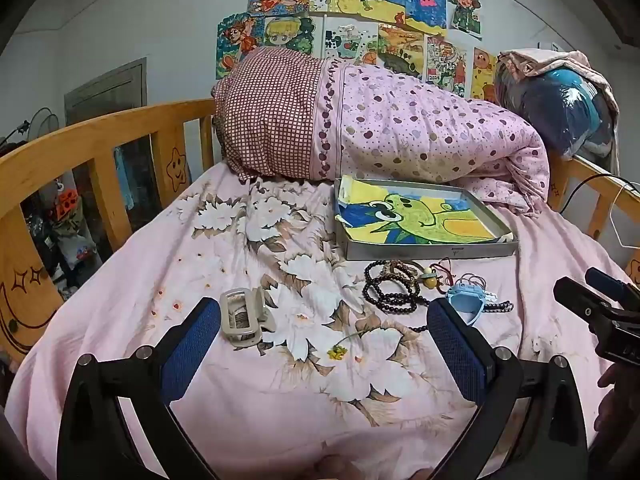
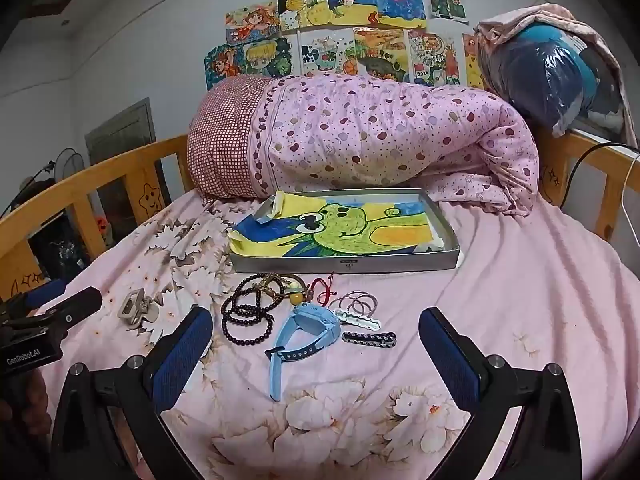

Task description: Organize jewelry

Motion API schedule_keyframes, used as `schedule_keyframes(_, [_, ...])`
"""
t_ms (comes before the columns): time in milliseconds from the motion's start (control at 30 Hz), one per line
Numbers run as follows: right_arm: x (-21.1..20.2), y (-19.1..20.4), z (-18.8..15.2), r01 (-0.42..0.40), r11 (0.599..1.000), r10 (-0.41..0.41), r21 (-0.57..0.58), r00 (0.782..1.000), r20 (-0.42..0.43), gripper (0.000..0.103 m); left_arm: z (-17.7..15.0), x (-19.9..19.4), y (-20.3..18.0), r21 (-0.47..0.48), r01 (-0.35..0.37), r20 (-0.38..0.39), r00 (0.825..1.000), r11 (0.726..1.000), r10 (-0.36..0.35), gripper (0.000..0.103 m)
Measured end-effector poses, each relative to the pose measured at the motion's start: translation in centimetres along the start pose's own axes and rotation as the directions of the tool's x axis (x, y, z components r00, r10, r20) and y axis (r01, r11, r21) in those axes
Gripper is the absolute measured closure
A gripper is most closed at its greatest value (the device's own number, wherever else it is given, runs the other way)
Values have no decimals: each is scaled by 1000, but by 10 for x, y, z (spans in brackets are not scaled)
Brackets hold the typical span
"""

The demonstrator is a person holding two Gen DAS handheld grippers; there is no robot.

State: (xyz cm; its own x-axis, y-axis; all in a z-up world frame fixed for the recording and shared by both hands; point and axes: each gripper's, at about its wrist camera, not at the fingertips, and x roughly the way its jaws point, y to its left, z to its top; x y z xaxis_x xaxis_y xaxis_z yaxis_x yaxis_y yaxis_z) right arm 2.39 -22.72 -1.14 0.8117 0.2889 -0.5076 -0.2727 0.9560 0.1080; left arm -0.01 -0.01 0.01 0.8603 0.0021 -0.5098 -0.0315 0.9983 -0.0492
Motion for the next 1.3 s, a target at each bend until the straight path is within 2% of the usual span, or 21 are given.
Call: schedule_keyframes(1300, [2, 0, -2, -2, 1000, 2, 2, 1000, -14, 0, 0, 0, 0, 1, 0, 0, 1000, 1000, 0, 2])
